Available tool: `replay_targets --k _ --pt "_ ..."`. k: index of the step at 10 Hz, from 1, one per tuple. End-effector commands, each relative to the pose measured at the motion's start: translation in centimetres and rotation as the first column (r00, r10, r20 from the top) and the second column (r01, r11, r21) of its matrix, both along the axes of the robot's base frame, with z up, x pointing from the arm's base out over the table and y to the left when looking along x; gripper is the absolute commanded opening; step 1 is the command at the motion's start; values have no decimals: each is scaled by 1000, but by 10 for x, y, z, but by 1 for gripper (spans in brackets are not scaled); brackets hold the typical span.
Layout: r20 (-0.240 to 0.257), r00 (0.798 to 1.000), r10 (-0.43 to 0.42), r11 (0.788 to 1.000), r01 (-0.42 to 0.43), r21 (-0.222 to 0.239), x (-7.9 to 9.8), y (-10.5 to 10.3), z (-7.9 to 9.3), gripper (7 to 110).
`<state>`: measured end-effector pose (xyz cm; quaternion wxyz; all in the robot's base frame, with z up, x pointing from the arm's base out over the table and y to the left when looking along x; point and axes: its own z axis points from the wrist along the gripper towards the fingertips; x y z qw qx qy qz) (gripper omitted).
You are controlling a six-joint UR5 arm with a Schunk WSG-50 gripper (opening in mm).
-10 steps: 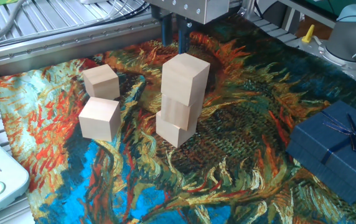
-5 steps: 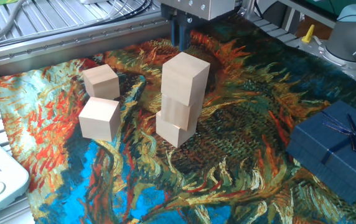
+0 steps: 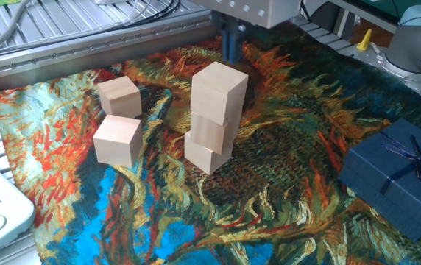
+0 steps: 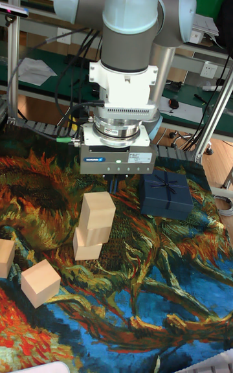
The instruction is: Stack the blocks in a vertical line of five
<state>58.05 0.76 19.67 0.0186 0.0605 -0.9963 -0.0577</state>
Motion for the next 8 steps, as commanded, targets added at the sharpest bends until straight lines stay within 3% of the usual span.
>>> replay_targets --k 1,3,4,5,8 --pt "-12 999 -36 999 36 32 -21 19 -3 7" --pt "-22 1000 -17 998 18 54 -29 27 -6 7" --pt "-32 998 -45 994 48 99 -28 40 -5 7" --pt "-52 997 -58 993 63 101 -31 43 -7 7" --pt "-130 987 -93 994 100 45 -39 37 -17 7"
